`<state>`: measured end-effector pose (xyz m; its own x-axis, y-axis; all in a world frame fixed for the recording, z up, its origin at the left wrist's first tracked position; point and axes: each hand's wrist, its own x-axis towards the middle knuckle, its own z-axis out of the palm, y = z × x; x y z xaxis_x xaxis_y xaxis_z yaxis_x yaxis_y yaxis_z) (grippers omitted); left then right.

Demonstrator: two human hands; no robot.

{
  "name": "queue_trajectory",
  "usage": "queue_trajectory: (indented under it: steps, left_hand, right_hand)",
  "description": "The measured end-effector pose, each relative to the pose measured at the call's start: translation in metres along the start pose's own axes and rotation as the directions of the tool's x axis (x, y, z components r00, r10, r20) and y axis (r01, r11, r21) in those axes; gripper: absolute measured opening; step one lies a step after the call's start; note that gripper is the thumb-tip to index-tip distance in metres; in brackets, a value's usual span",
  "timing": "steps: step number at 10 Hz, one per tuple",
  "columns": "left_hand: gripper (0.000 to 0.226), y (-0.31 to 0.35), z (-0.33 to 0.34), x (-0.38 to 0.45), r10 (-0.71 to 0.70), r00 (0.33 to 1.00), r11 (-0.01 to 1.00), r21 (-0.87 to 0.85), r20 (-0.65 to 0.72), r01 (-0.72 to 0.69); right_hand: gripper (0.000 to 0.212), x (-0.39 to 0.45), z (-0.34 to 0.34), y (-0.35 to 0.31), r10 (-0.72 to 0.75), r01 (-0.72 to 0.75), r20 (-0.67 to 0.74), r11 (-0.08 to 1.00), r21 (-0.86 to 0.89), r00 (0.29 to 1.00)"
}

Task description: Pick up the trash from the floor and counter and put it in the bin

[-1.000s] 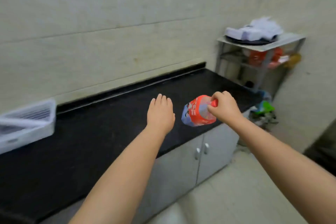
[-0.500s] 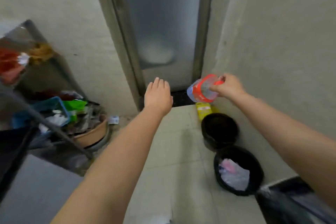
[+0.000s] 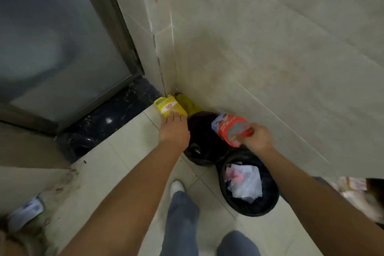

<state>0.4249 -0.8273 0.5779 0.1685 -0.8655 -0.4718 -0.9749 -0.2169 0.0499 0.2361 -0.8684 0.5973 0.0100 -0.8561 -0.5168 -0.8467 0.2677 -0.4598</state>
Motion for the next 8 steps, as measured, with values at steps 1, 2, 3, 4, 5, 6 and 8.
queue_trajectory:
  steps: [1,2,3,4,5,6,8]
  left_hand:
    - [0.057,-0.02,0.047,0.066,0.036,0.994,0.999,-0.031,0.102,-0.033]
    - [0.057,-0.034,0.114,0.119,0.082,0.979,0.996,-0.048,0.184,-0.074]
    - [0.059,-0.045,0.198,0.166,0.116,0.955,0.992,-0.071,0.271,-0.1]
    - [0.062,-0.054,0.278,0.2,0.111,0.936,0.991,-0.106,0.333,-0.08]
    - [0.064,-0.06,0.337,0.217,0.155,0.923,0.983,-0.151,0.352,-0.108]
    - [0.068,-0.065,0.364,0.219,0.2,0.911,0.968,-0.217,0.362,-0.126]
    - [0.064,-0.071,0.347,0.218,0.24,0.897,0.959,-0.234,0.371,-0.16]
  right_hand:
    - [0.042,0.054,0.056,0.012,0.155,-0.157,0.071,0.987,0.025,0.985]
    - [0.045,0.11,0.12,0.032,0.26,-0.257,0.123,0.966,-0.037,0.958]
    - [0.042,0.171,0.196,0.059,0.317,-0.311,0.146,0.948,-0.066,0.937]
    - [0.049,0.224,0.269,0.087,0.32,-0.3,0.141,0.943,-0.143,0.937]
    - [0.051,0.259,0.324,0.113,0.31,-0.28,0.135,0.938,-0.203,0.941]
    - [0.053,0.275,0.35,0.131,0.33,-0.283,0.135,0.917,-0.28,0.934]
    - [0.058,0.264,0.349,0.118,0.162,-0.015,0.256,0.869,-0.495,0.953]
